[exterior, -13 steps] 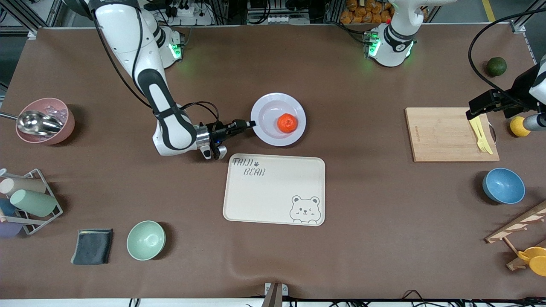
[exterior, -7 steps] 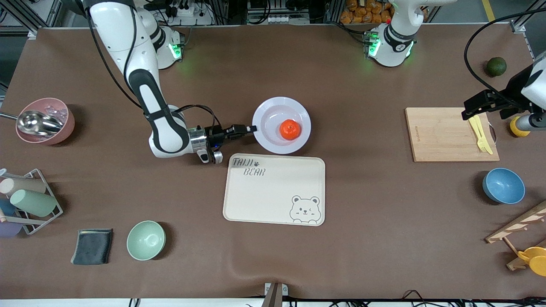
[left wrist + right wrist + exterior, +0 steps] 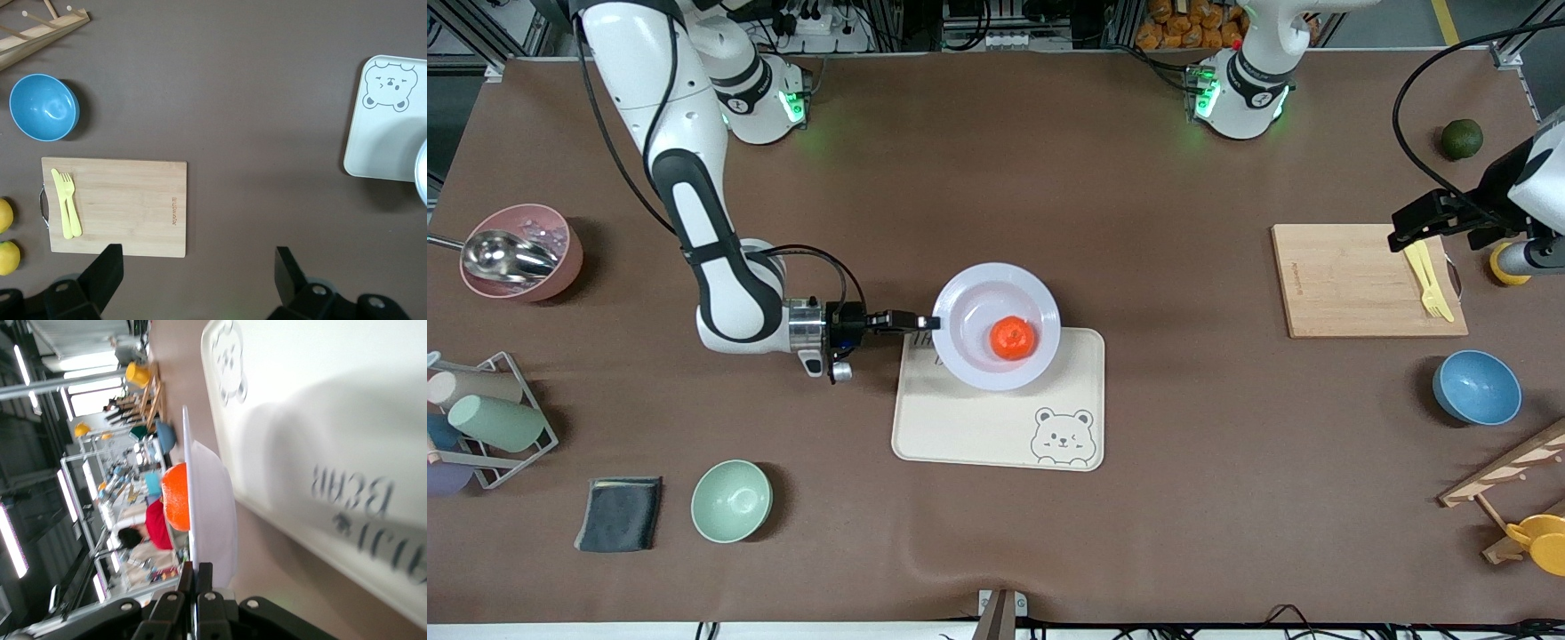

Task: Place orange and plate with both arms
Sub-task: 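Slide the plate with the right gripper onto the bear tray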

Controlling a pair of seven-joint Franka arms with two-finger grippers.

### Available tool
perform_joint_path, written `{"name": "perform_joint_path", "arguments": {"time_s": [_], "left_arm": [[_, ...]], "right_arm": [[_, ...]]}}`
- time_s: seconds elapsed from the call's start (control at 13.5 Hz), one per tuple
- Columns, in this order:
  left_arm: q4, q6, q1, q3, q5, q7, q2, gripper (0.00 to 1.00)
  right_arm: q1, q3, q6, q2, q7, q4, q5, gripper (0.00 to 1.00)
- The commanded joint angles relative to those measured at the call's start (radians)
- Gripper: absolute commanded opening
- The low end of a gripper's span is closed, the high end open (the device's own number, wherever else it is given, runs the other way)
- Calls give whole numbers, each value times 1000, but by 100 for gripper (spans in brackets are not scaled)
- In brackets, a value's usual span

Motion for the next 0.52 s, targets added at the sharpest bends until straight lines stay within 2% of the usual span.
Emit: {"name": "perform_joint_path", "arguments": {"time_s": [0.0, 0.15, 0.45], "left_arm": [[-6, 12, -7, -3, 28, 10, 3, 100], [-6, 12, -11, -4, 39, 7, 4, 100], [-6, 12, -13, -4, 39, 5, 3, 100]], "right_arm": [[-4, 11, 50, 44, 53, 86, 21, 0], [-3, 11, 68, 67, 111, 136, 21, 0], [11, 11, 125, 143, 105, 215, 21, 0]]}}
